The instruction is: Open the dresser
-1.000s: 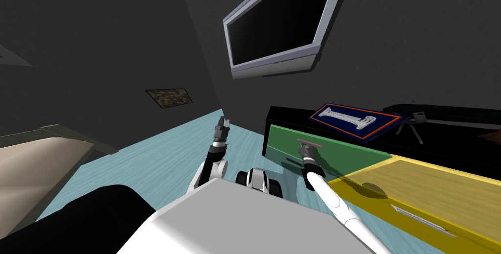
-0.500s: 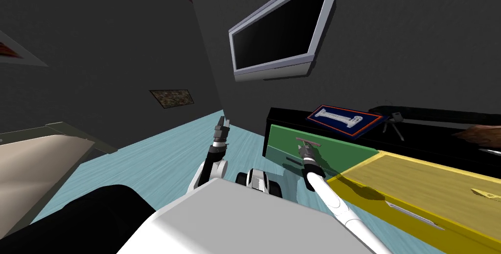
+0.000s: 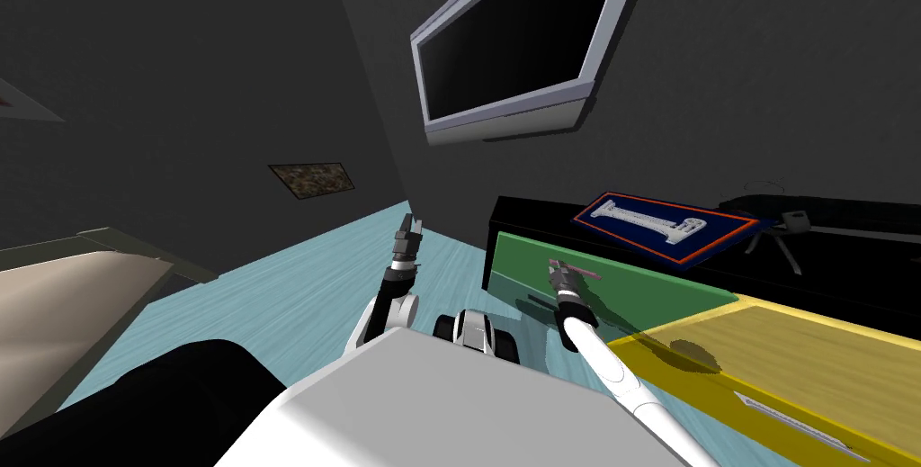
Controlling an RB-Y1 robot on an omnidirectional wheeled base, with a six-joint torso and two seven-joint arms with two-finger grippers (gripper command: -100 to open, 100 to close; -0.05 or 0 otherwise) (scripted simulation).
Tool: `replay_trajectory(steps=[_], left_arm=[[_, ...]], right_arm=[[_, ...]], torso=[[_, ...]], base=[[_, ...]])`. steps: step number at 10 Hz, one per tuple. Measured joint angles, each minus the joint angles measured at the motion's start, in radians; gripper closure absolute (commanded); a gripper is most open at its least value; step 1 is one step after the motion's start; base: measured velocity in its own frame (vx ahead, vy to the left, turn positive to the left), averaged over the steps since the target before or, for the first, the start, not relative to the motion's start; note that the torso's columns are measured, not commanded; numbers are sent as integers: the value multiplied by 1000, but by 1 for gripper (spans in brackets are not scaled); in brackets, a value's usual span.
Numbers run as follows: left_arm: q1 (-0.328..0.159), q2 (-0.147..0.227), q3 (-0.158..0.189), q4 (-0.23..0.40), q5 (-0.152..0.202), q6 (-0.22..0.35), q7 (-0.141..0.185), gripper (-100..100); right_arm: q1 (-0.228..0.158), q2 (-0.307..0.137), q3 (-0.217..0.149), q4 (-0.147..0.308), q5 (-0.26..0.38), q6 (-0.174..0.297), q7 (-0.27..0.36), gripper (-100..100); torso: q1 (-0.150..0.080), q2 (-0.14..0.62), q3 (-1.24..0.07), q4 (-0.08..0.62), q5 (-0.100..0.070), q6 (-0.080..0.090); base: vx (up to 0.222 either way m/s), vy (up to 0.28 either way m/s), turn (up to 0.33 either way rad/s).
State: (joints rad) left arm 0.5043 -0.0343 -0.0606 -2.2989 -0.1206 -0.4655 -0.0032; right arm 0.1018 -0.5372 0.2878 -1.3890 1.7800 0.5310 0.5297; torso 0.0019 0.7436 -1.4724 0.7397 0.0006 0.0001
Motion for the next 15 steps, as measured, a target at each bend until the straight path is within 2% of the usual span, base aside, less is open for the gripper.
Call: replay_trajectory(steps=[4,5,9,11,12,15], left_arm=[[0,0,0,0,0,0,0,0],[0,0,0,0,0,0,0,0],[0,0,0,0,0,0,0,0],[0,0,0,0,0,0,0,0],[0,0,0,0,0,0,0,0],[0,0,0,0,0,0,0,0]], right_arm=[[8,-7,3,-19,-2,-14,1,100],[9,-7,3,-20,-2,-15,1,-100],[4,0,3,-4,1,-4,2,-100],[2,2,3,2,2,0,0,-100],[2,2,3,2,2,0,0,100],[5,-1,4,-8,1,-7,1,100]], torso=[[-1,-6,-4,-2,-1,0],[-4,-12,-7,-3,-1,0],[-4,-7,-4,-2,-1,0],[1,0,0,0,0,0],[1,2,1,0,0,0],[0,2,1,0,0,0]], base=[[-166,63,-50],[62,-15,55],[163,-66,41],[54,-23,7],[10,-4,1],[-161,53,-53]])
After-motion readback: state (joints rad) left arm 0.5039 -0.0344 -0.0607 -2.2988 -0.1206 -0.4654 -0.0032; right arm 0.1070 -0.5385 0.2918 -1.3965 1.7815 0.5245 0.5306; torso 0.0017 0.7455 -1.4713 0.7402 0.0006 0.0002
